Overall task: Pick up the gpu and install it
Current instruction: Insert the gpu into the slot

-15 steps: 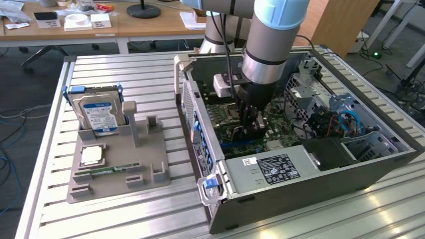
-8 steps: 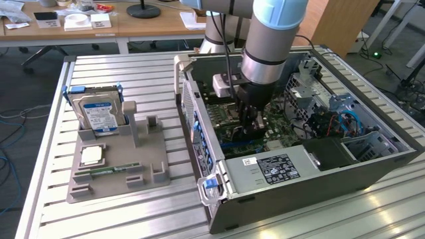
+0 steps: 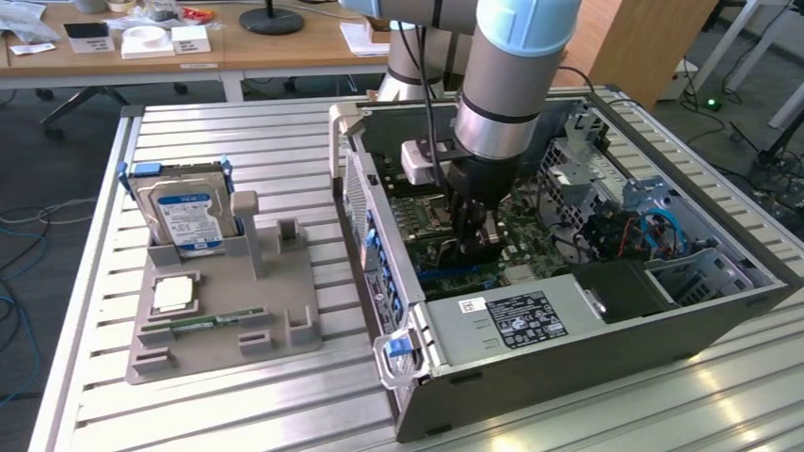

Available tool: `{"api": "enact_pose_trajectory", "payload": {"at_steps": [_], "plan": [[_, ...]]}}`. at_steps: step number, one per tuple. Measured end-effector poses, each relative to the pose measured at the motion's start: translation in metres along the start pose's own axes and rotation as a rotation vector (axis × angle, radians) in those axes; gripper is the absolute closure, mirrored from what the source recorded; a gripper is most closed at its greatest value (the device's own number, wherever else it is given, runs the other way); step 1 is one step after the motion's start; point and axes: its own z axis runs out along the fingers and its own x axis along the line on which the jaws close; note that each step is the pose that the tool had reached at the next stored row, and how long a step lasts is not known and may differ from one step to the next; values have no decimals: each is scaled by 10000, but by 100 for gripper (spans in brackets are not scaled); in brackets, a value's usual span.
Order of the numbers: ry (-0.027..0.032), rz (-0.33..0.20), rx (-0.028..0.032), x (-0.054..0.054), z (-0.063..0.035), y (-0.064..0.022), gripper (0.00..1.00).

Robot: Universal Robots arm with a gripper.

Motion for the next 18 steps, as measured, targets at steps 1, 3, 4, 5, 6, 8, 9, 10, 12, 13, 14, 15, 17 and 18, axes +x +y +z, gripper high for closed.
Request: {"api": "enact_pose_trajectory", "payload": {"at_steps": [1,3,4,5,6,8,9,10,12,13,14,15,17,18], "plan": [[1,1,1,0,0,1,74],[2,1,8,1,-6,1,74],[1,1,10,0,-23,0,74],[-1,2,34,-1,-35,0,74],[-4,-2,193,0,-35,-1,74],[-3,0,201,0,-36,12,74],[-3,0,201,0,-34,17,74],[-3,-3,201,0,-33,20,74],[-1,-7,199,1,-31,23,74],[-1,-8,199,2,-29,24,74],[-2,-6,200,2,-25,25,74],[-3,-5,200,2,-21,26,74],[0,-6,200,4,-16,27,74],[-2,-5,200,4,-12,27,74]]}}
